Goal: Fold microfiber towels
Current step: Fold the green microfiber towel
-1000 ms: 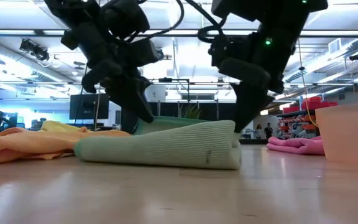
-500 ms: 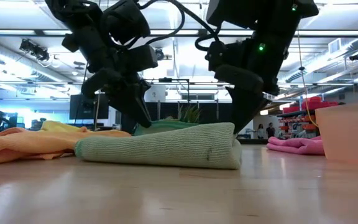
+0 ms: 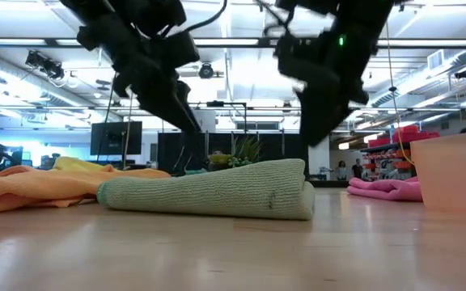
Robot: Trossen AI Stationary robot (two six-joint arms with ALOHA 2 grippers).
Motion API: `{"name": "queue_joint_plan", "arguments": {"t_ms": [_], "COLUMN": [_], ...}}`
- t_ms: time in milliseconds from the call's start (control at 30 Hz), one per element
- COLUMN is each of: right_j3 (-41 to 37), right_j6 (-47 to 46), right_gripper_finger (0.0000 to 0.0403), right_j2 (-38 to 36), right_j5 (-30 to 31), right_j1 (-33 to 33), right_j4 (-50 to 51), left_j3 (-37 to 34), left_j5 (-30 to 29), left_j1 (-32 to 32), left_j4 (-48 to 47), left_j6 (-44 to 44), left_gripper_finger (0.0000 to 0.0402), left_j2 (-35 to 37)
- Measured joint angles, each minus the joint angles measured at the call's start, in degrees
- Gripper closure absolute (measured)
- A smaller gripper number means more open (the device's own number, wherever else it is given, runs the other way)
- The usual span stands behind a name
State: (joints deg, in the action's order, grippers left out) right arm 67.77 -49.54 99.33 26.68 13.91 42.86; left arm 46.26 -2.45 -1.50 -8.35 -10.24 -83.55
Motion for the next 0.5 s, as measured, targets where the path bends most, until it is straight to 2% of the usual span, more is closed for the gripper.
{"name": "queue_joint_plan", "arguments": {"t_ms": [133,200,267,300,367,500], "right_j3": [-0.09,-0.99,-1.88,-2.29,-2.47,-2.6], "right_j6": [-2.16,-1.16,1.26,2.45,3.56,2.37], "right_gripper_finger": [0.0259,0.029,0.0341,0.0368,0.0391,0.0398], "right_j2": [-1.97,-0.96,1.46,2.8,5.18,7.05], "right_j5": [4.15,5.44,5.51,5.48,5.48,4.32], "right_j1": [3.76,5.85,6.82,6.86,6.1,3.38], "right_j4": [-4.91,-12.1,-19.16,-20.98,-22.26,-21.94], "left_j3": [-0.96,-2.69,-4.73,-5.68,-7.25,-7.13], "left_j5": [7.44,7.79,7.84,7.7,7.61,7.75], "left_j1": [0.57,0.94,0.9,0.77,0.33,-1.58], "left_j4": [1.25,3.29,7.45,9.86,12.28,16.61], "left_j6": [0.63,0.61,0.9,1.0,0.83,1.91], "left_gripper_finger": [0.0265,0.0292,0.0328,0.0348,0.0385,0.0386], "left_j2": [-1.4,-2.77,-4.54,-5.64,-7.82,-10.89]}}
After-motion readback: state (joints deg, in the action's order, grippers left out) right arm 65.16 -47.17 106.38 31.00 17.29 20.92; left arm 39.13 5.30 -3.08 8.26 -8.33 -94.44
